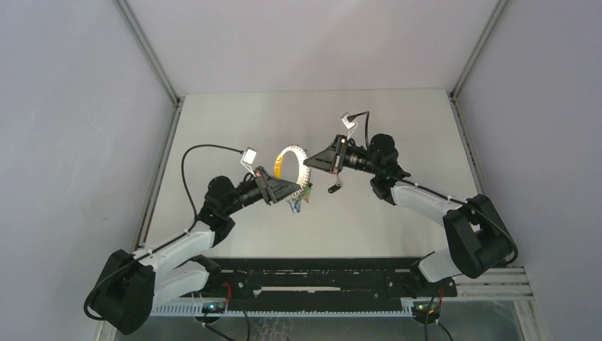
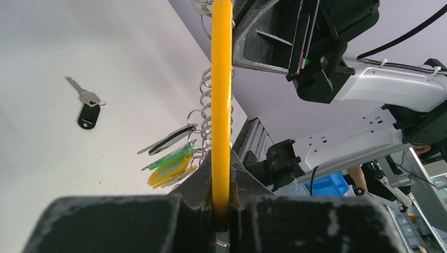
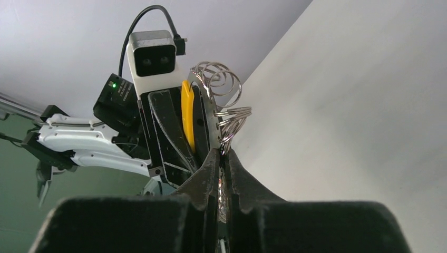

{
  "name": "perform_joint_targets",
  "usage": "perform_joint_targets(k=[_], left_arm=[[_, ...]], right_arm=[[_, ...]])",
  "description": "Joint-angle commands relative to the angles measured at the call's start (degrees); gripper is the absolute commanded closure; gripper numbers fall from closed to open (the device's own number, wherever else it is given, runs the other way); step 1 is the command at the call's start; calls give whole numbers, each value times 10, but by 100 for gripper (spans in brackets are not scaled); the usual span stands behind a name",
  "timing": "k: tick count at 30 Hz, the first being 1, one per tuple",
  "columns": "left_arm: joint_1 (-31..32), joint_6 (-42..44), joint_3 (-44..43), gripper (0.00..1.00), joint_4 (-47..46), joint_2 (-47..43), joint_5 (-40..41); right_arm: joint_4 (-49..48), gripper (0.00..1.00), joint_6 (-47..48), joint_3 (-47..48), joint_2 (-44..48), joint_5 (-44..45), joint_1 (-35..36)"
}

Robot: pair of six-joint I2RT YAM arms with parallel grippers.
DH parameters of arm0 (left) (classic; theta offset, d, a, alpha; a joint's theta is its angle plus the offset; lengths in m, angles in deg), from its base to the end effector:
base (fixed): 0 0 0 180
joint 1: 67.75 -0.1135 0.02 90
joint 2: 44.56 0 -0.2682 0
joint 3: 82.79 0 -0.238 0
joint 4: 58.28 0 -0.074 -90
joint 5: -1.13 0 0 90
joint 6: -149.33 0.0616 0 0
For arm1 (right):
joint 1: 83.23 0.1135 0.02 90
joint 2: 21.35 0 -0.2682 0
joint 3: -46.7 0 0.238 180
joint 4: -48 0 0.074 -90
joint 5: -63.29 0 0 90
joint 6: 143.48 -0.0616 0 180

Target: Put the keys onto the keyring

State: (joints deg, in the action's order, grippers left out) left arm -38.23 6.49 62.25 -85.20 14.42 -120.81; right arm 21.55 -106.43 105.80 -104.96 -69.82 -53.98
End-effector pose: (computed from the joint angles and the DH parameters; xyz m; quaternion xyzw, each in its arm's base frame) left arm 0.1800 -0.1394 0.2529 0.0614 0.6890 -0.6015 0.3996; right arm 0.2635 0.1958 0.2853 -0.1258 0.6869 0.6320 0.3360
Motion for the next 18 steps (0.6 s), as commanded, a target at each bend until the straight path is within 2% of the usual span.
perform_joint_targets(k=[1, 4, 7, 10, 15, 18], left_arm=[[2, 32, 6, 100, -27, -26, -7], [1, 50, 5, 100, -13, -41, -6], [-1, 65, 2, 100, 0, -61, -5], [-5, 73, 2, 100, 4, -79, -13], [-14, 72, -2, 100, 6, -90, -38], [-37, 65, -8, 100, 7, -95, -62]], right_arm=[[41, 93, 77, -2, 52, 36, 1], [64, 80, 113, -11, 82, 48, -5], [103, 77, 158, -18, 115, 65, -11], [120, 70, 206, -31, 147, 81, -16], [121, 67, 294, -61, 190, 84, -13], [107, 58, 348, -87, 214, 91, -4]])
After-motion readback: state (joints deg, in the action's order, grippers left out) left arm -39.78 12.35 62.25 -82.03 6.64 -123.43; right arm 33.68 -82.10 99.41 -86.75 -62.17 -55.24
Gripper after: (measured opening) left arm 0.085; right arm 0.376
